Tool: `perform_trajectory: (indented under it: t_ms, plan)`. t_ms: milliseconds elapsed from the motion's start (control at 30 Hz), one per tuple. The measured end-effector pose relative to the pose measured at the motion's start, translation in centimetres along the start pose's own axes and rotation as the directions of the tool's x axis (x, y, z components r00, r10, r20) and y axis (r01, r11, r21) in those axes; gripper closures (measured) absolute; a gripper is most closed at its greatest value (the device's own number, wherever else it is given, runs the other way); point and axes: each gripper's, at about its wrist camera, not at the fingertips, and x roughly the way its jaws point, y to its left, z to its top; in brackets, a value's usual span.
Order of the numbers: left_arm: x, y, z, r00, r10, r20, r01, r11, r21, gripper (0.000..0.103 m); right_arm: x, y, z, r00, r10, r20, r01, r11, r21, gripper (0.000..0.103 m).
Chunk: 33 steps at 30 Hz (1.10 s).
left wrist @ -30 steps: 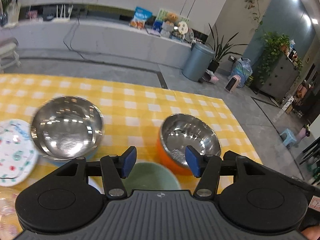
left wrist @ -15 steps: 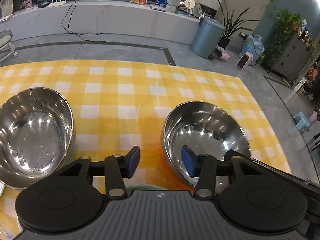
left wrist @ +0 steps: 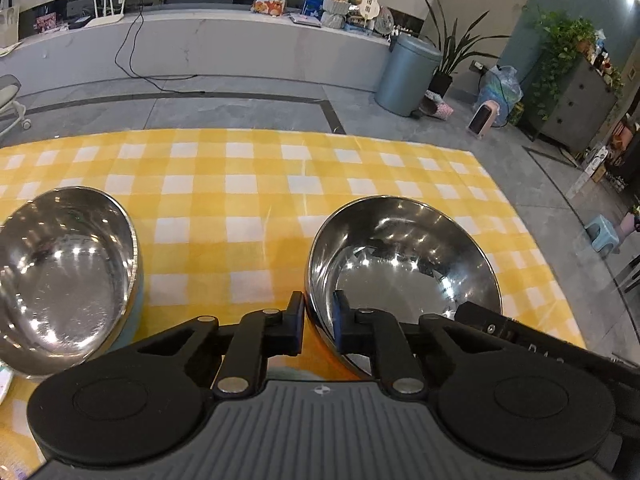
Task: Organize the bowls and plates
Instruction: 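Lift the orange bowl with both grippers and lower it beside the glass plate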
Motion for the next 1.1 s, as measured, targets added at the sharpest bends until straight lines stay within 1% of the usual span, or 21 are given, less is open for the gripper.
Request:
perform_trajectory:
  t_ms: [200,267,367,533,667,767,867,1100]
  plan:
    - [-3.7,0.0,-0.3,0.999,-0.003,0.042,0.004,1.000,-0.020,0.090,-3.5,0.9,-0.6,0.999,0.028,0.029,-0.027,0.999,-0.019,0.090]
    - [-5.4,0.1,-0.6,0.998,0.004,0.058,-0.002,1.000,-0.025,0.092,-4.9,1.3,-1.1,0.999,0.045,0.028,-0.044,0.999,-0.028,0.090]
    - [-8.0,0.5,-1.4,0.997,0.008,0.082,-0.005,0.999,-0.032,0.094,-7.2,1.8,-2.1,0.997,0.056,0.043,-0.054,0.998,-0.042,0.093]
    - [-11.5,0.8,-2.5,0.993,0.004,0.116,0.000,0.999,-0.034,0.094,-10.8,2.2,-4.0,0.994,0.091,0.052,-0.089,0.996,-0.028,0.093]
    - [-14.0,1.5,-4.2,0.992,0.016,0.124,-0.009,0.999,-0.052,0.093,-13.4,2.8,-5.7,0.992,0.115,0.048,-0.113,0.993,-0.038,0.093]
    - [-15.6,2.8,-5.7,0.992,0.035,0.120,-0.025,0.996,-0.084,0.093,-14.8,3.4,-7.2,0.989,0.144,0.024,-0.143,0.989,-0.043,0.093]
    - [-17.1,4.2,-7.2,0.992,0.068,0.105,-0.054,0.990,-0.129,0.093,-15.7,4.4,-8.9,0.984,0.178,-0.021,-0.179,0.982,-0.057,0.093]
    - [-19.3,8.3,-11.1,0.992,0.125,0.037,-0.112,0.963,-0.245,0.093,-16.4,6.7,-12.9,0.961,0.234,-0.145,-0.247,0.966,-0.082,0.093]
